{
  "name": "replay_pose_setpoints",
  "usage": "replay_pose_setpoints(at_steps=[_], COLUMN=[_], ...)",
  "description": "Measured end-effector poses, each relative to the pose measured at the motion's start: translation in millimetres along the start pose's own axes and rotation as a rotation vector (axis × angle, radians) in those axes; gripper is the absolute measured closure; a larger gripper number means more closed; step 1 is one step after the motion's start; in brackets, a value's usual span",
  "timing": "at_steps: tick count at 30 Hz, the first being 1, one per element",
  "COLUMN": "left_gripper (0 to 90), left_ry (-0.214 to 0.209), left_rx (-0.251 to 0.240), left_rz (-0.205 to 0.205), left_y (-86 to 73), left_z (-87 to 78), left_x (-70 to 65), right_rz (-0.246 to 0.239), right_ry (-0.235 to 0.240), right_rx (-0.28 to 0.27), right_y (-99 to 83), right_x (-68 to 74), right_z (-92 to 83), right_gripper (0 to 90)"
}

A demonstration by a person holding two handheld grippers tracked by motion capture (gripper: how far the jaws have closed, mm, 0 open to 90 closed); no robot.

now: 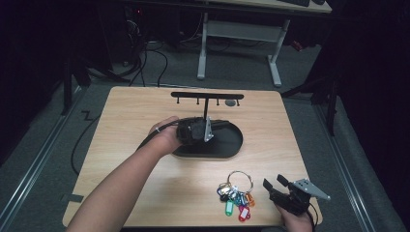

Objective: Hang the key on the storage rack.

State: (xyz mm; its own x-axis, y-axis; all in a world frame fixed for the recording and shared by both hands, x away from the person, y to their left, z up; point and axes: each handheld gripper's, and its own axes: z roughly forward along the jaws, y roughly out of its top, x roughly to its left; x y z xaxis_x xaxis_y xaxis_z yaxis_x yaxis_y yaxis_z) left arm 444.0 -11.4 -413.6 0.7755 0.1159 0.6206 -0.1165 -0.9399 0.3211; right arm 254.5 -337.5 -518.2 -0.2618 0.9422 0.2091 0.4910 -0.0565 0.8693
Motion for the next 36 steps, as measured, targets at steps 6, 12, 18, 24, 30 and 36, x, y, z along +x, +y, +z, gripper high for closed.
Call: replay_pose_setpoints(at_steps=[6, 12, 18, 24, 30, 36], left_gripper=[77.1, 77.1, 77.0, 76.6, 73.6, 62.7], left_ry=[-0.003, -0.001, -0.009, -0.052, -0.106, -0.147], left_rx=[0.007, -0.009, 0.003, 0.017, 0.030, 0.040], left_rz=[0.037, 0.050, 0.064, 0.052, 0.017, -0.004], left_y=[0.2, -2.2, -6.1, -10.4, -12.6, -12.8], left_z=[19.2, 33.3, 38.7, 41.0, 44.8, 46.0], left_x=[-4.5, -0.6, 0.5, -9.0, -29.1, -43.3], right_rz=[0.015, 0.008, 0.015, 0.009, 0.008, 0.005], right_ry=[-0.001, 0.003, 0.002, 0.004, 0.002, 0.000], right_rx=[0.000, 0.011, 0.007, 0.009, 0.012, 0.015], right_y=[-1.1, -2.6, -2.5, -2.5, -2.5, -2.7], right_x=[-2.8, -1.9, -3.3, -1.5, -0.8, 0.2], right_z=[-0.9, 0.6, -0.3, -0.2, -0.2, 0.1], right_gripper=[33.6, 33.5, 33.6, 33.6, 33.6, 33.4])
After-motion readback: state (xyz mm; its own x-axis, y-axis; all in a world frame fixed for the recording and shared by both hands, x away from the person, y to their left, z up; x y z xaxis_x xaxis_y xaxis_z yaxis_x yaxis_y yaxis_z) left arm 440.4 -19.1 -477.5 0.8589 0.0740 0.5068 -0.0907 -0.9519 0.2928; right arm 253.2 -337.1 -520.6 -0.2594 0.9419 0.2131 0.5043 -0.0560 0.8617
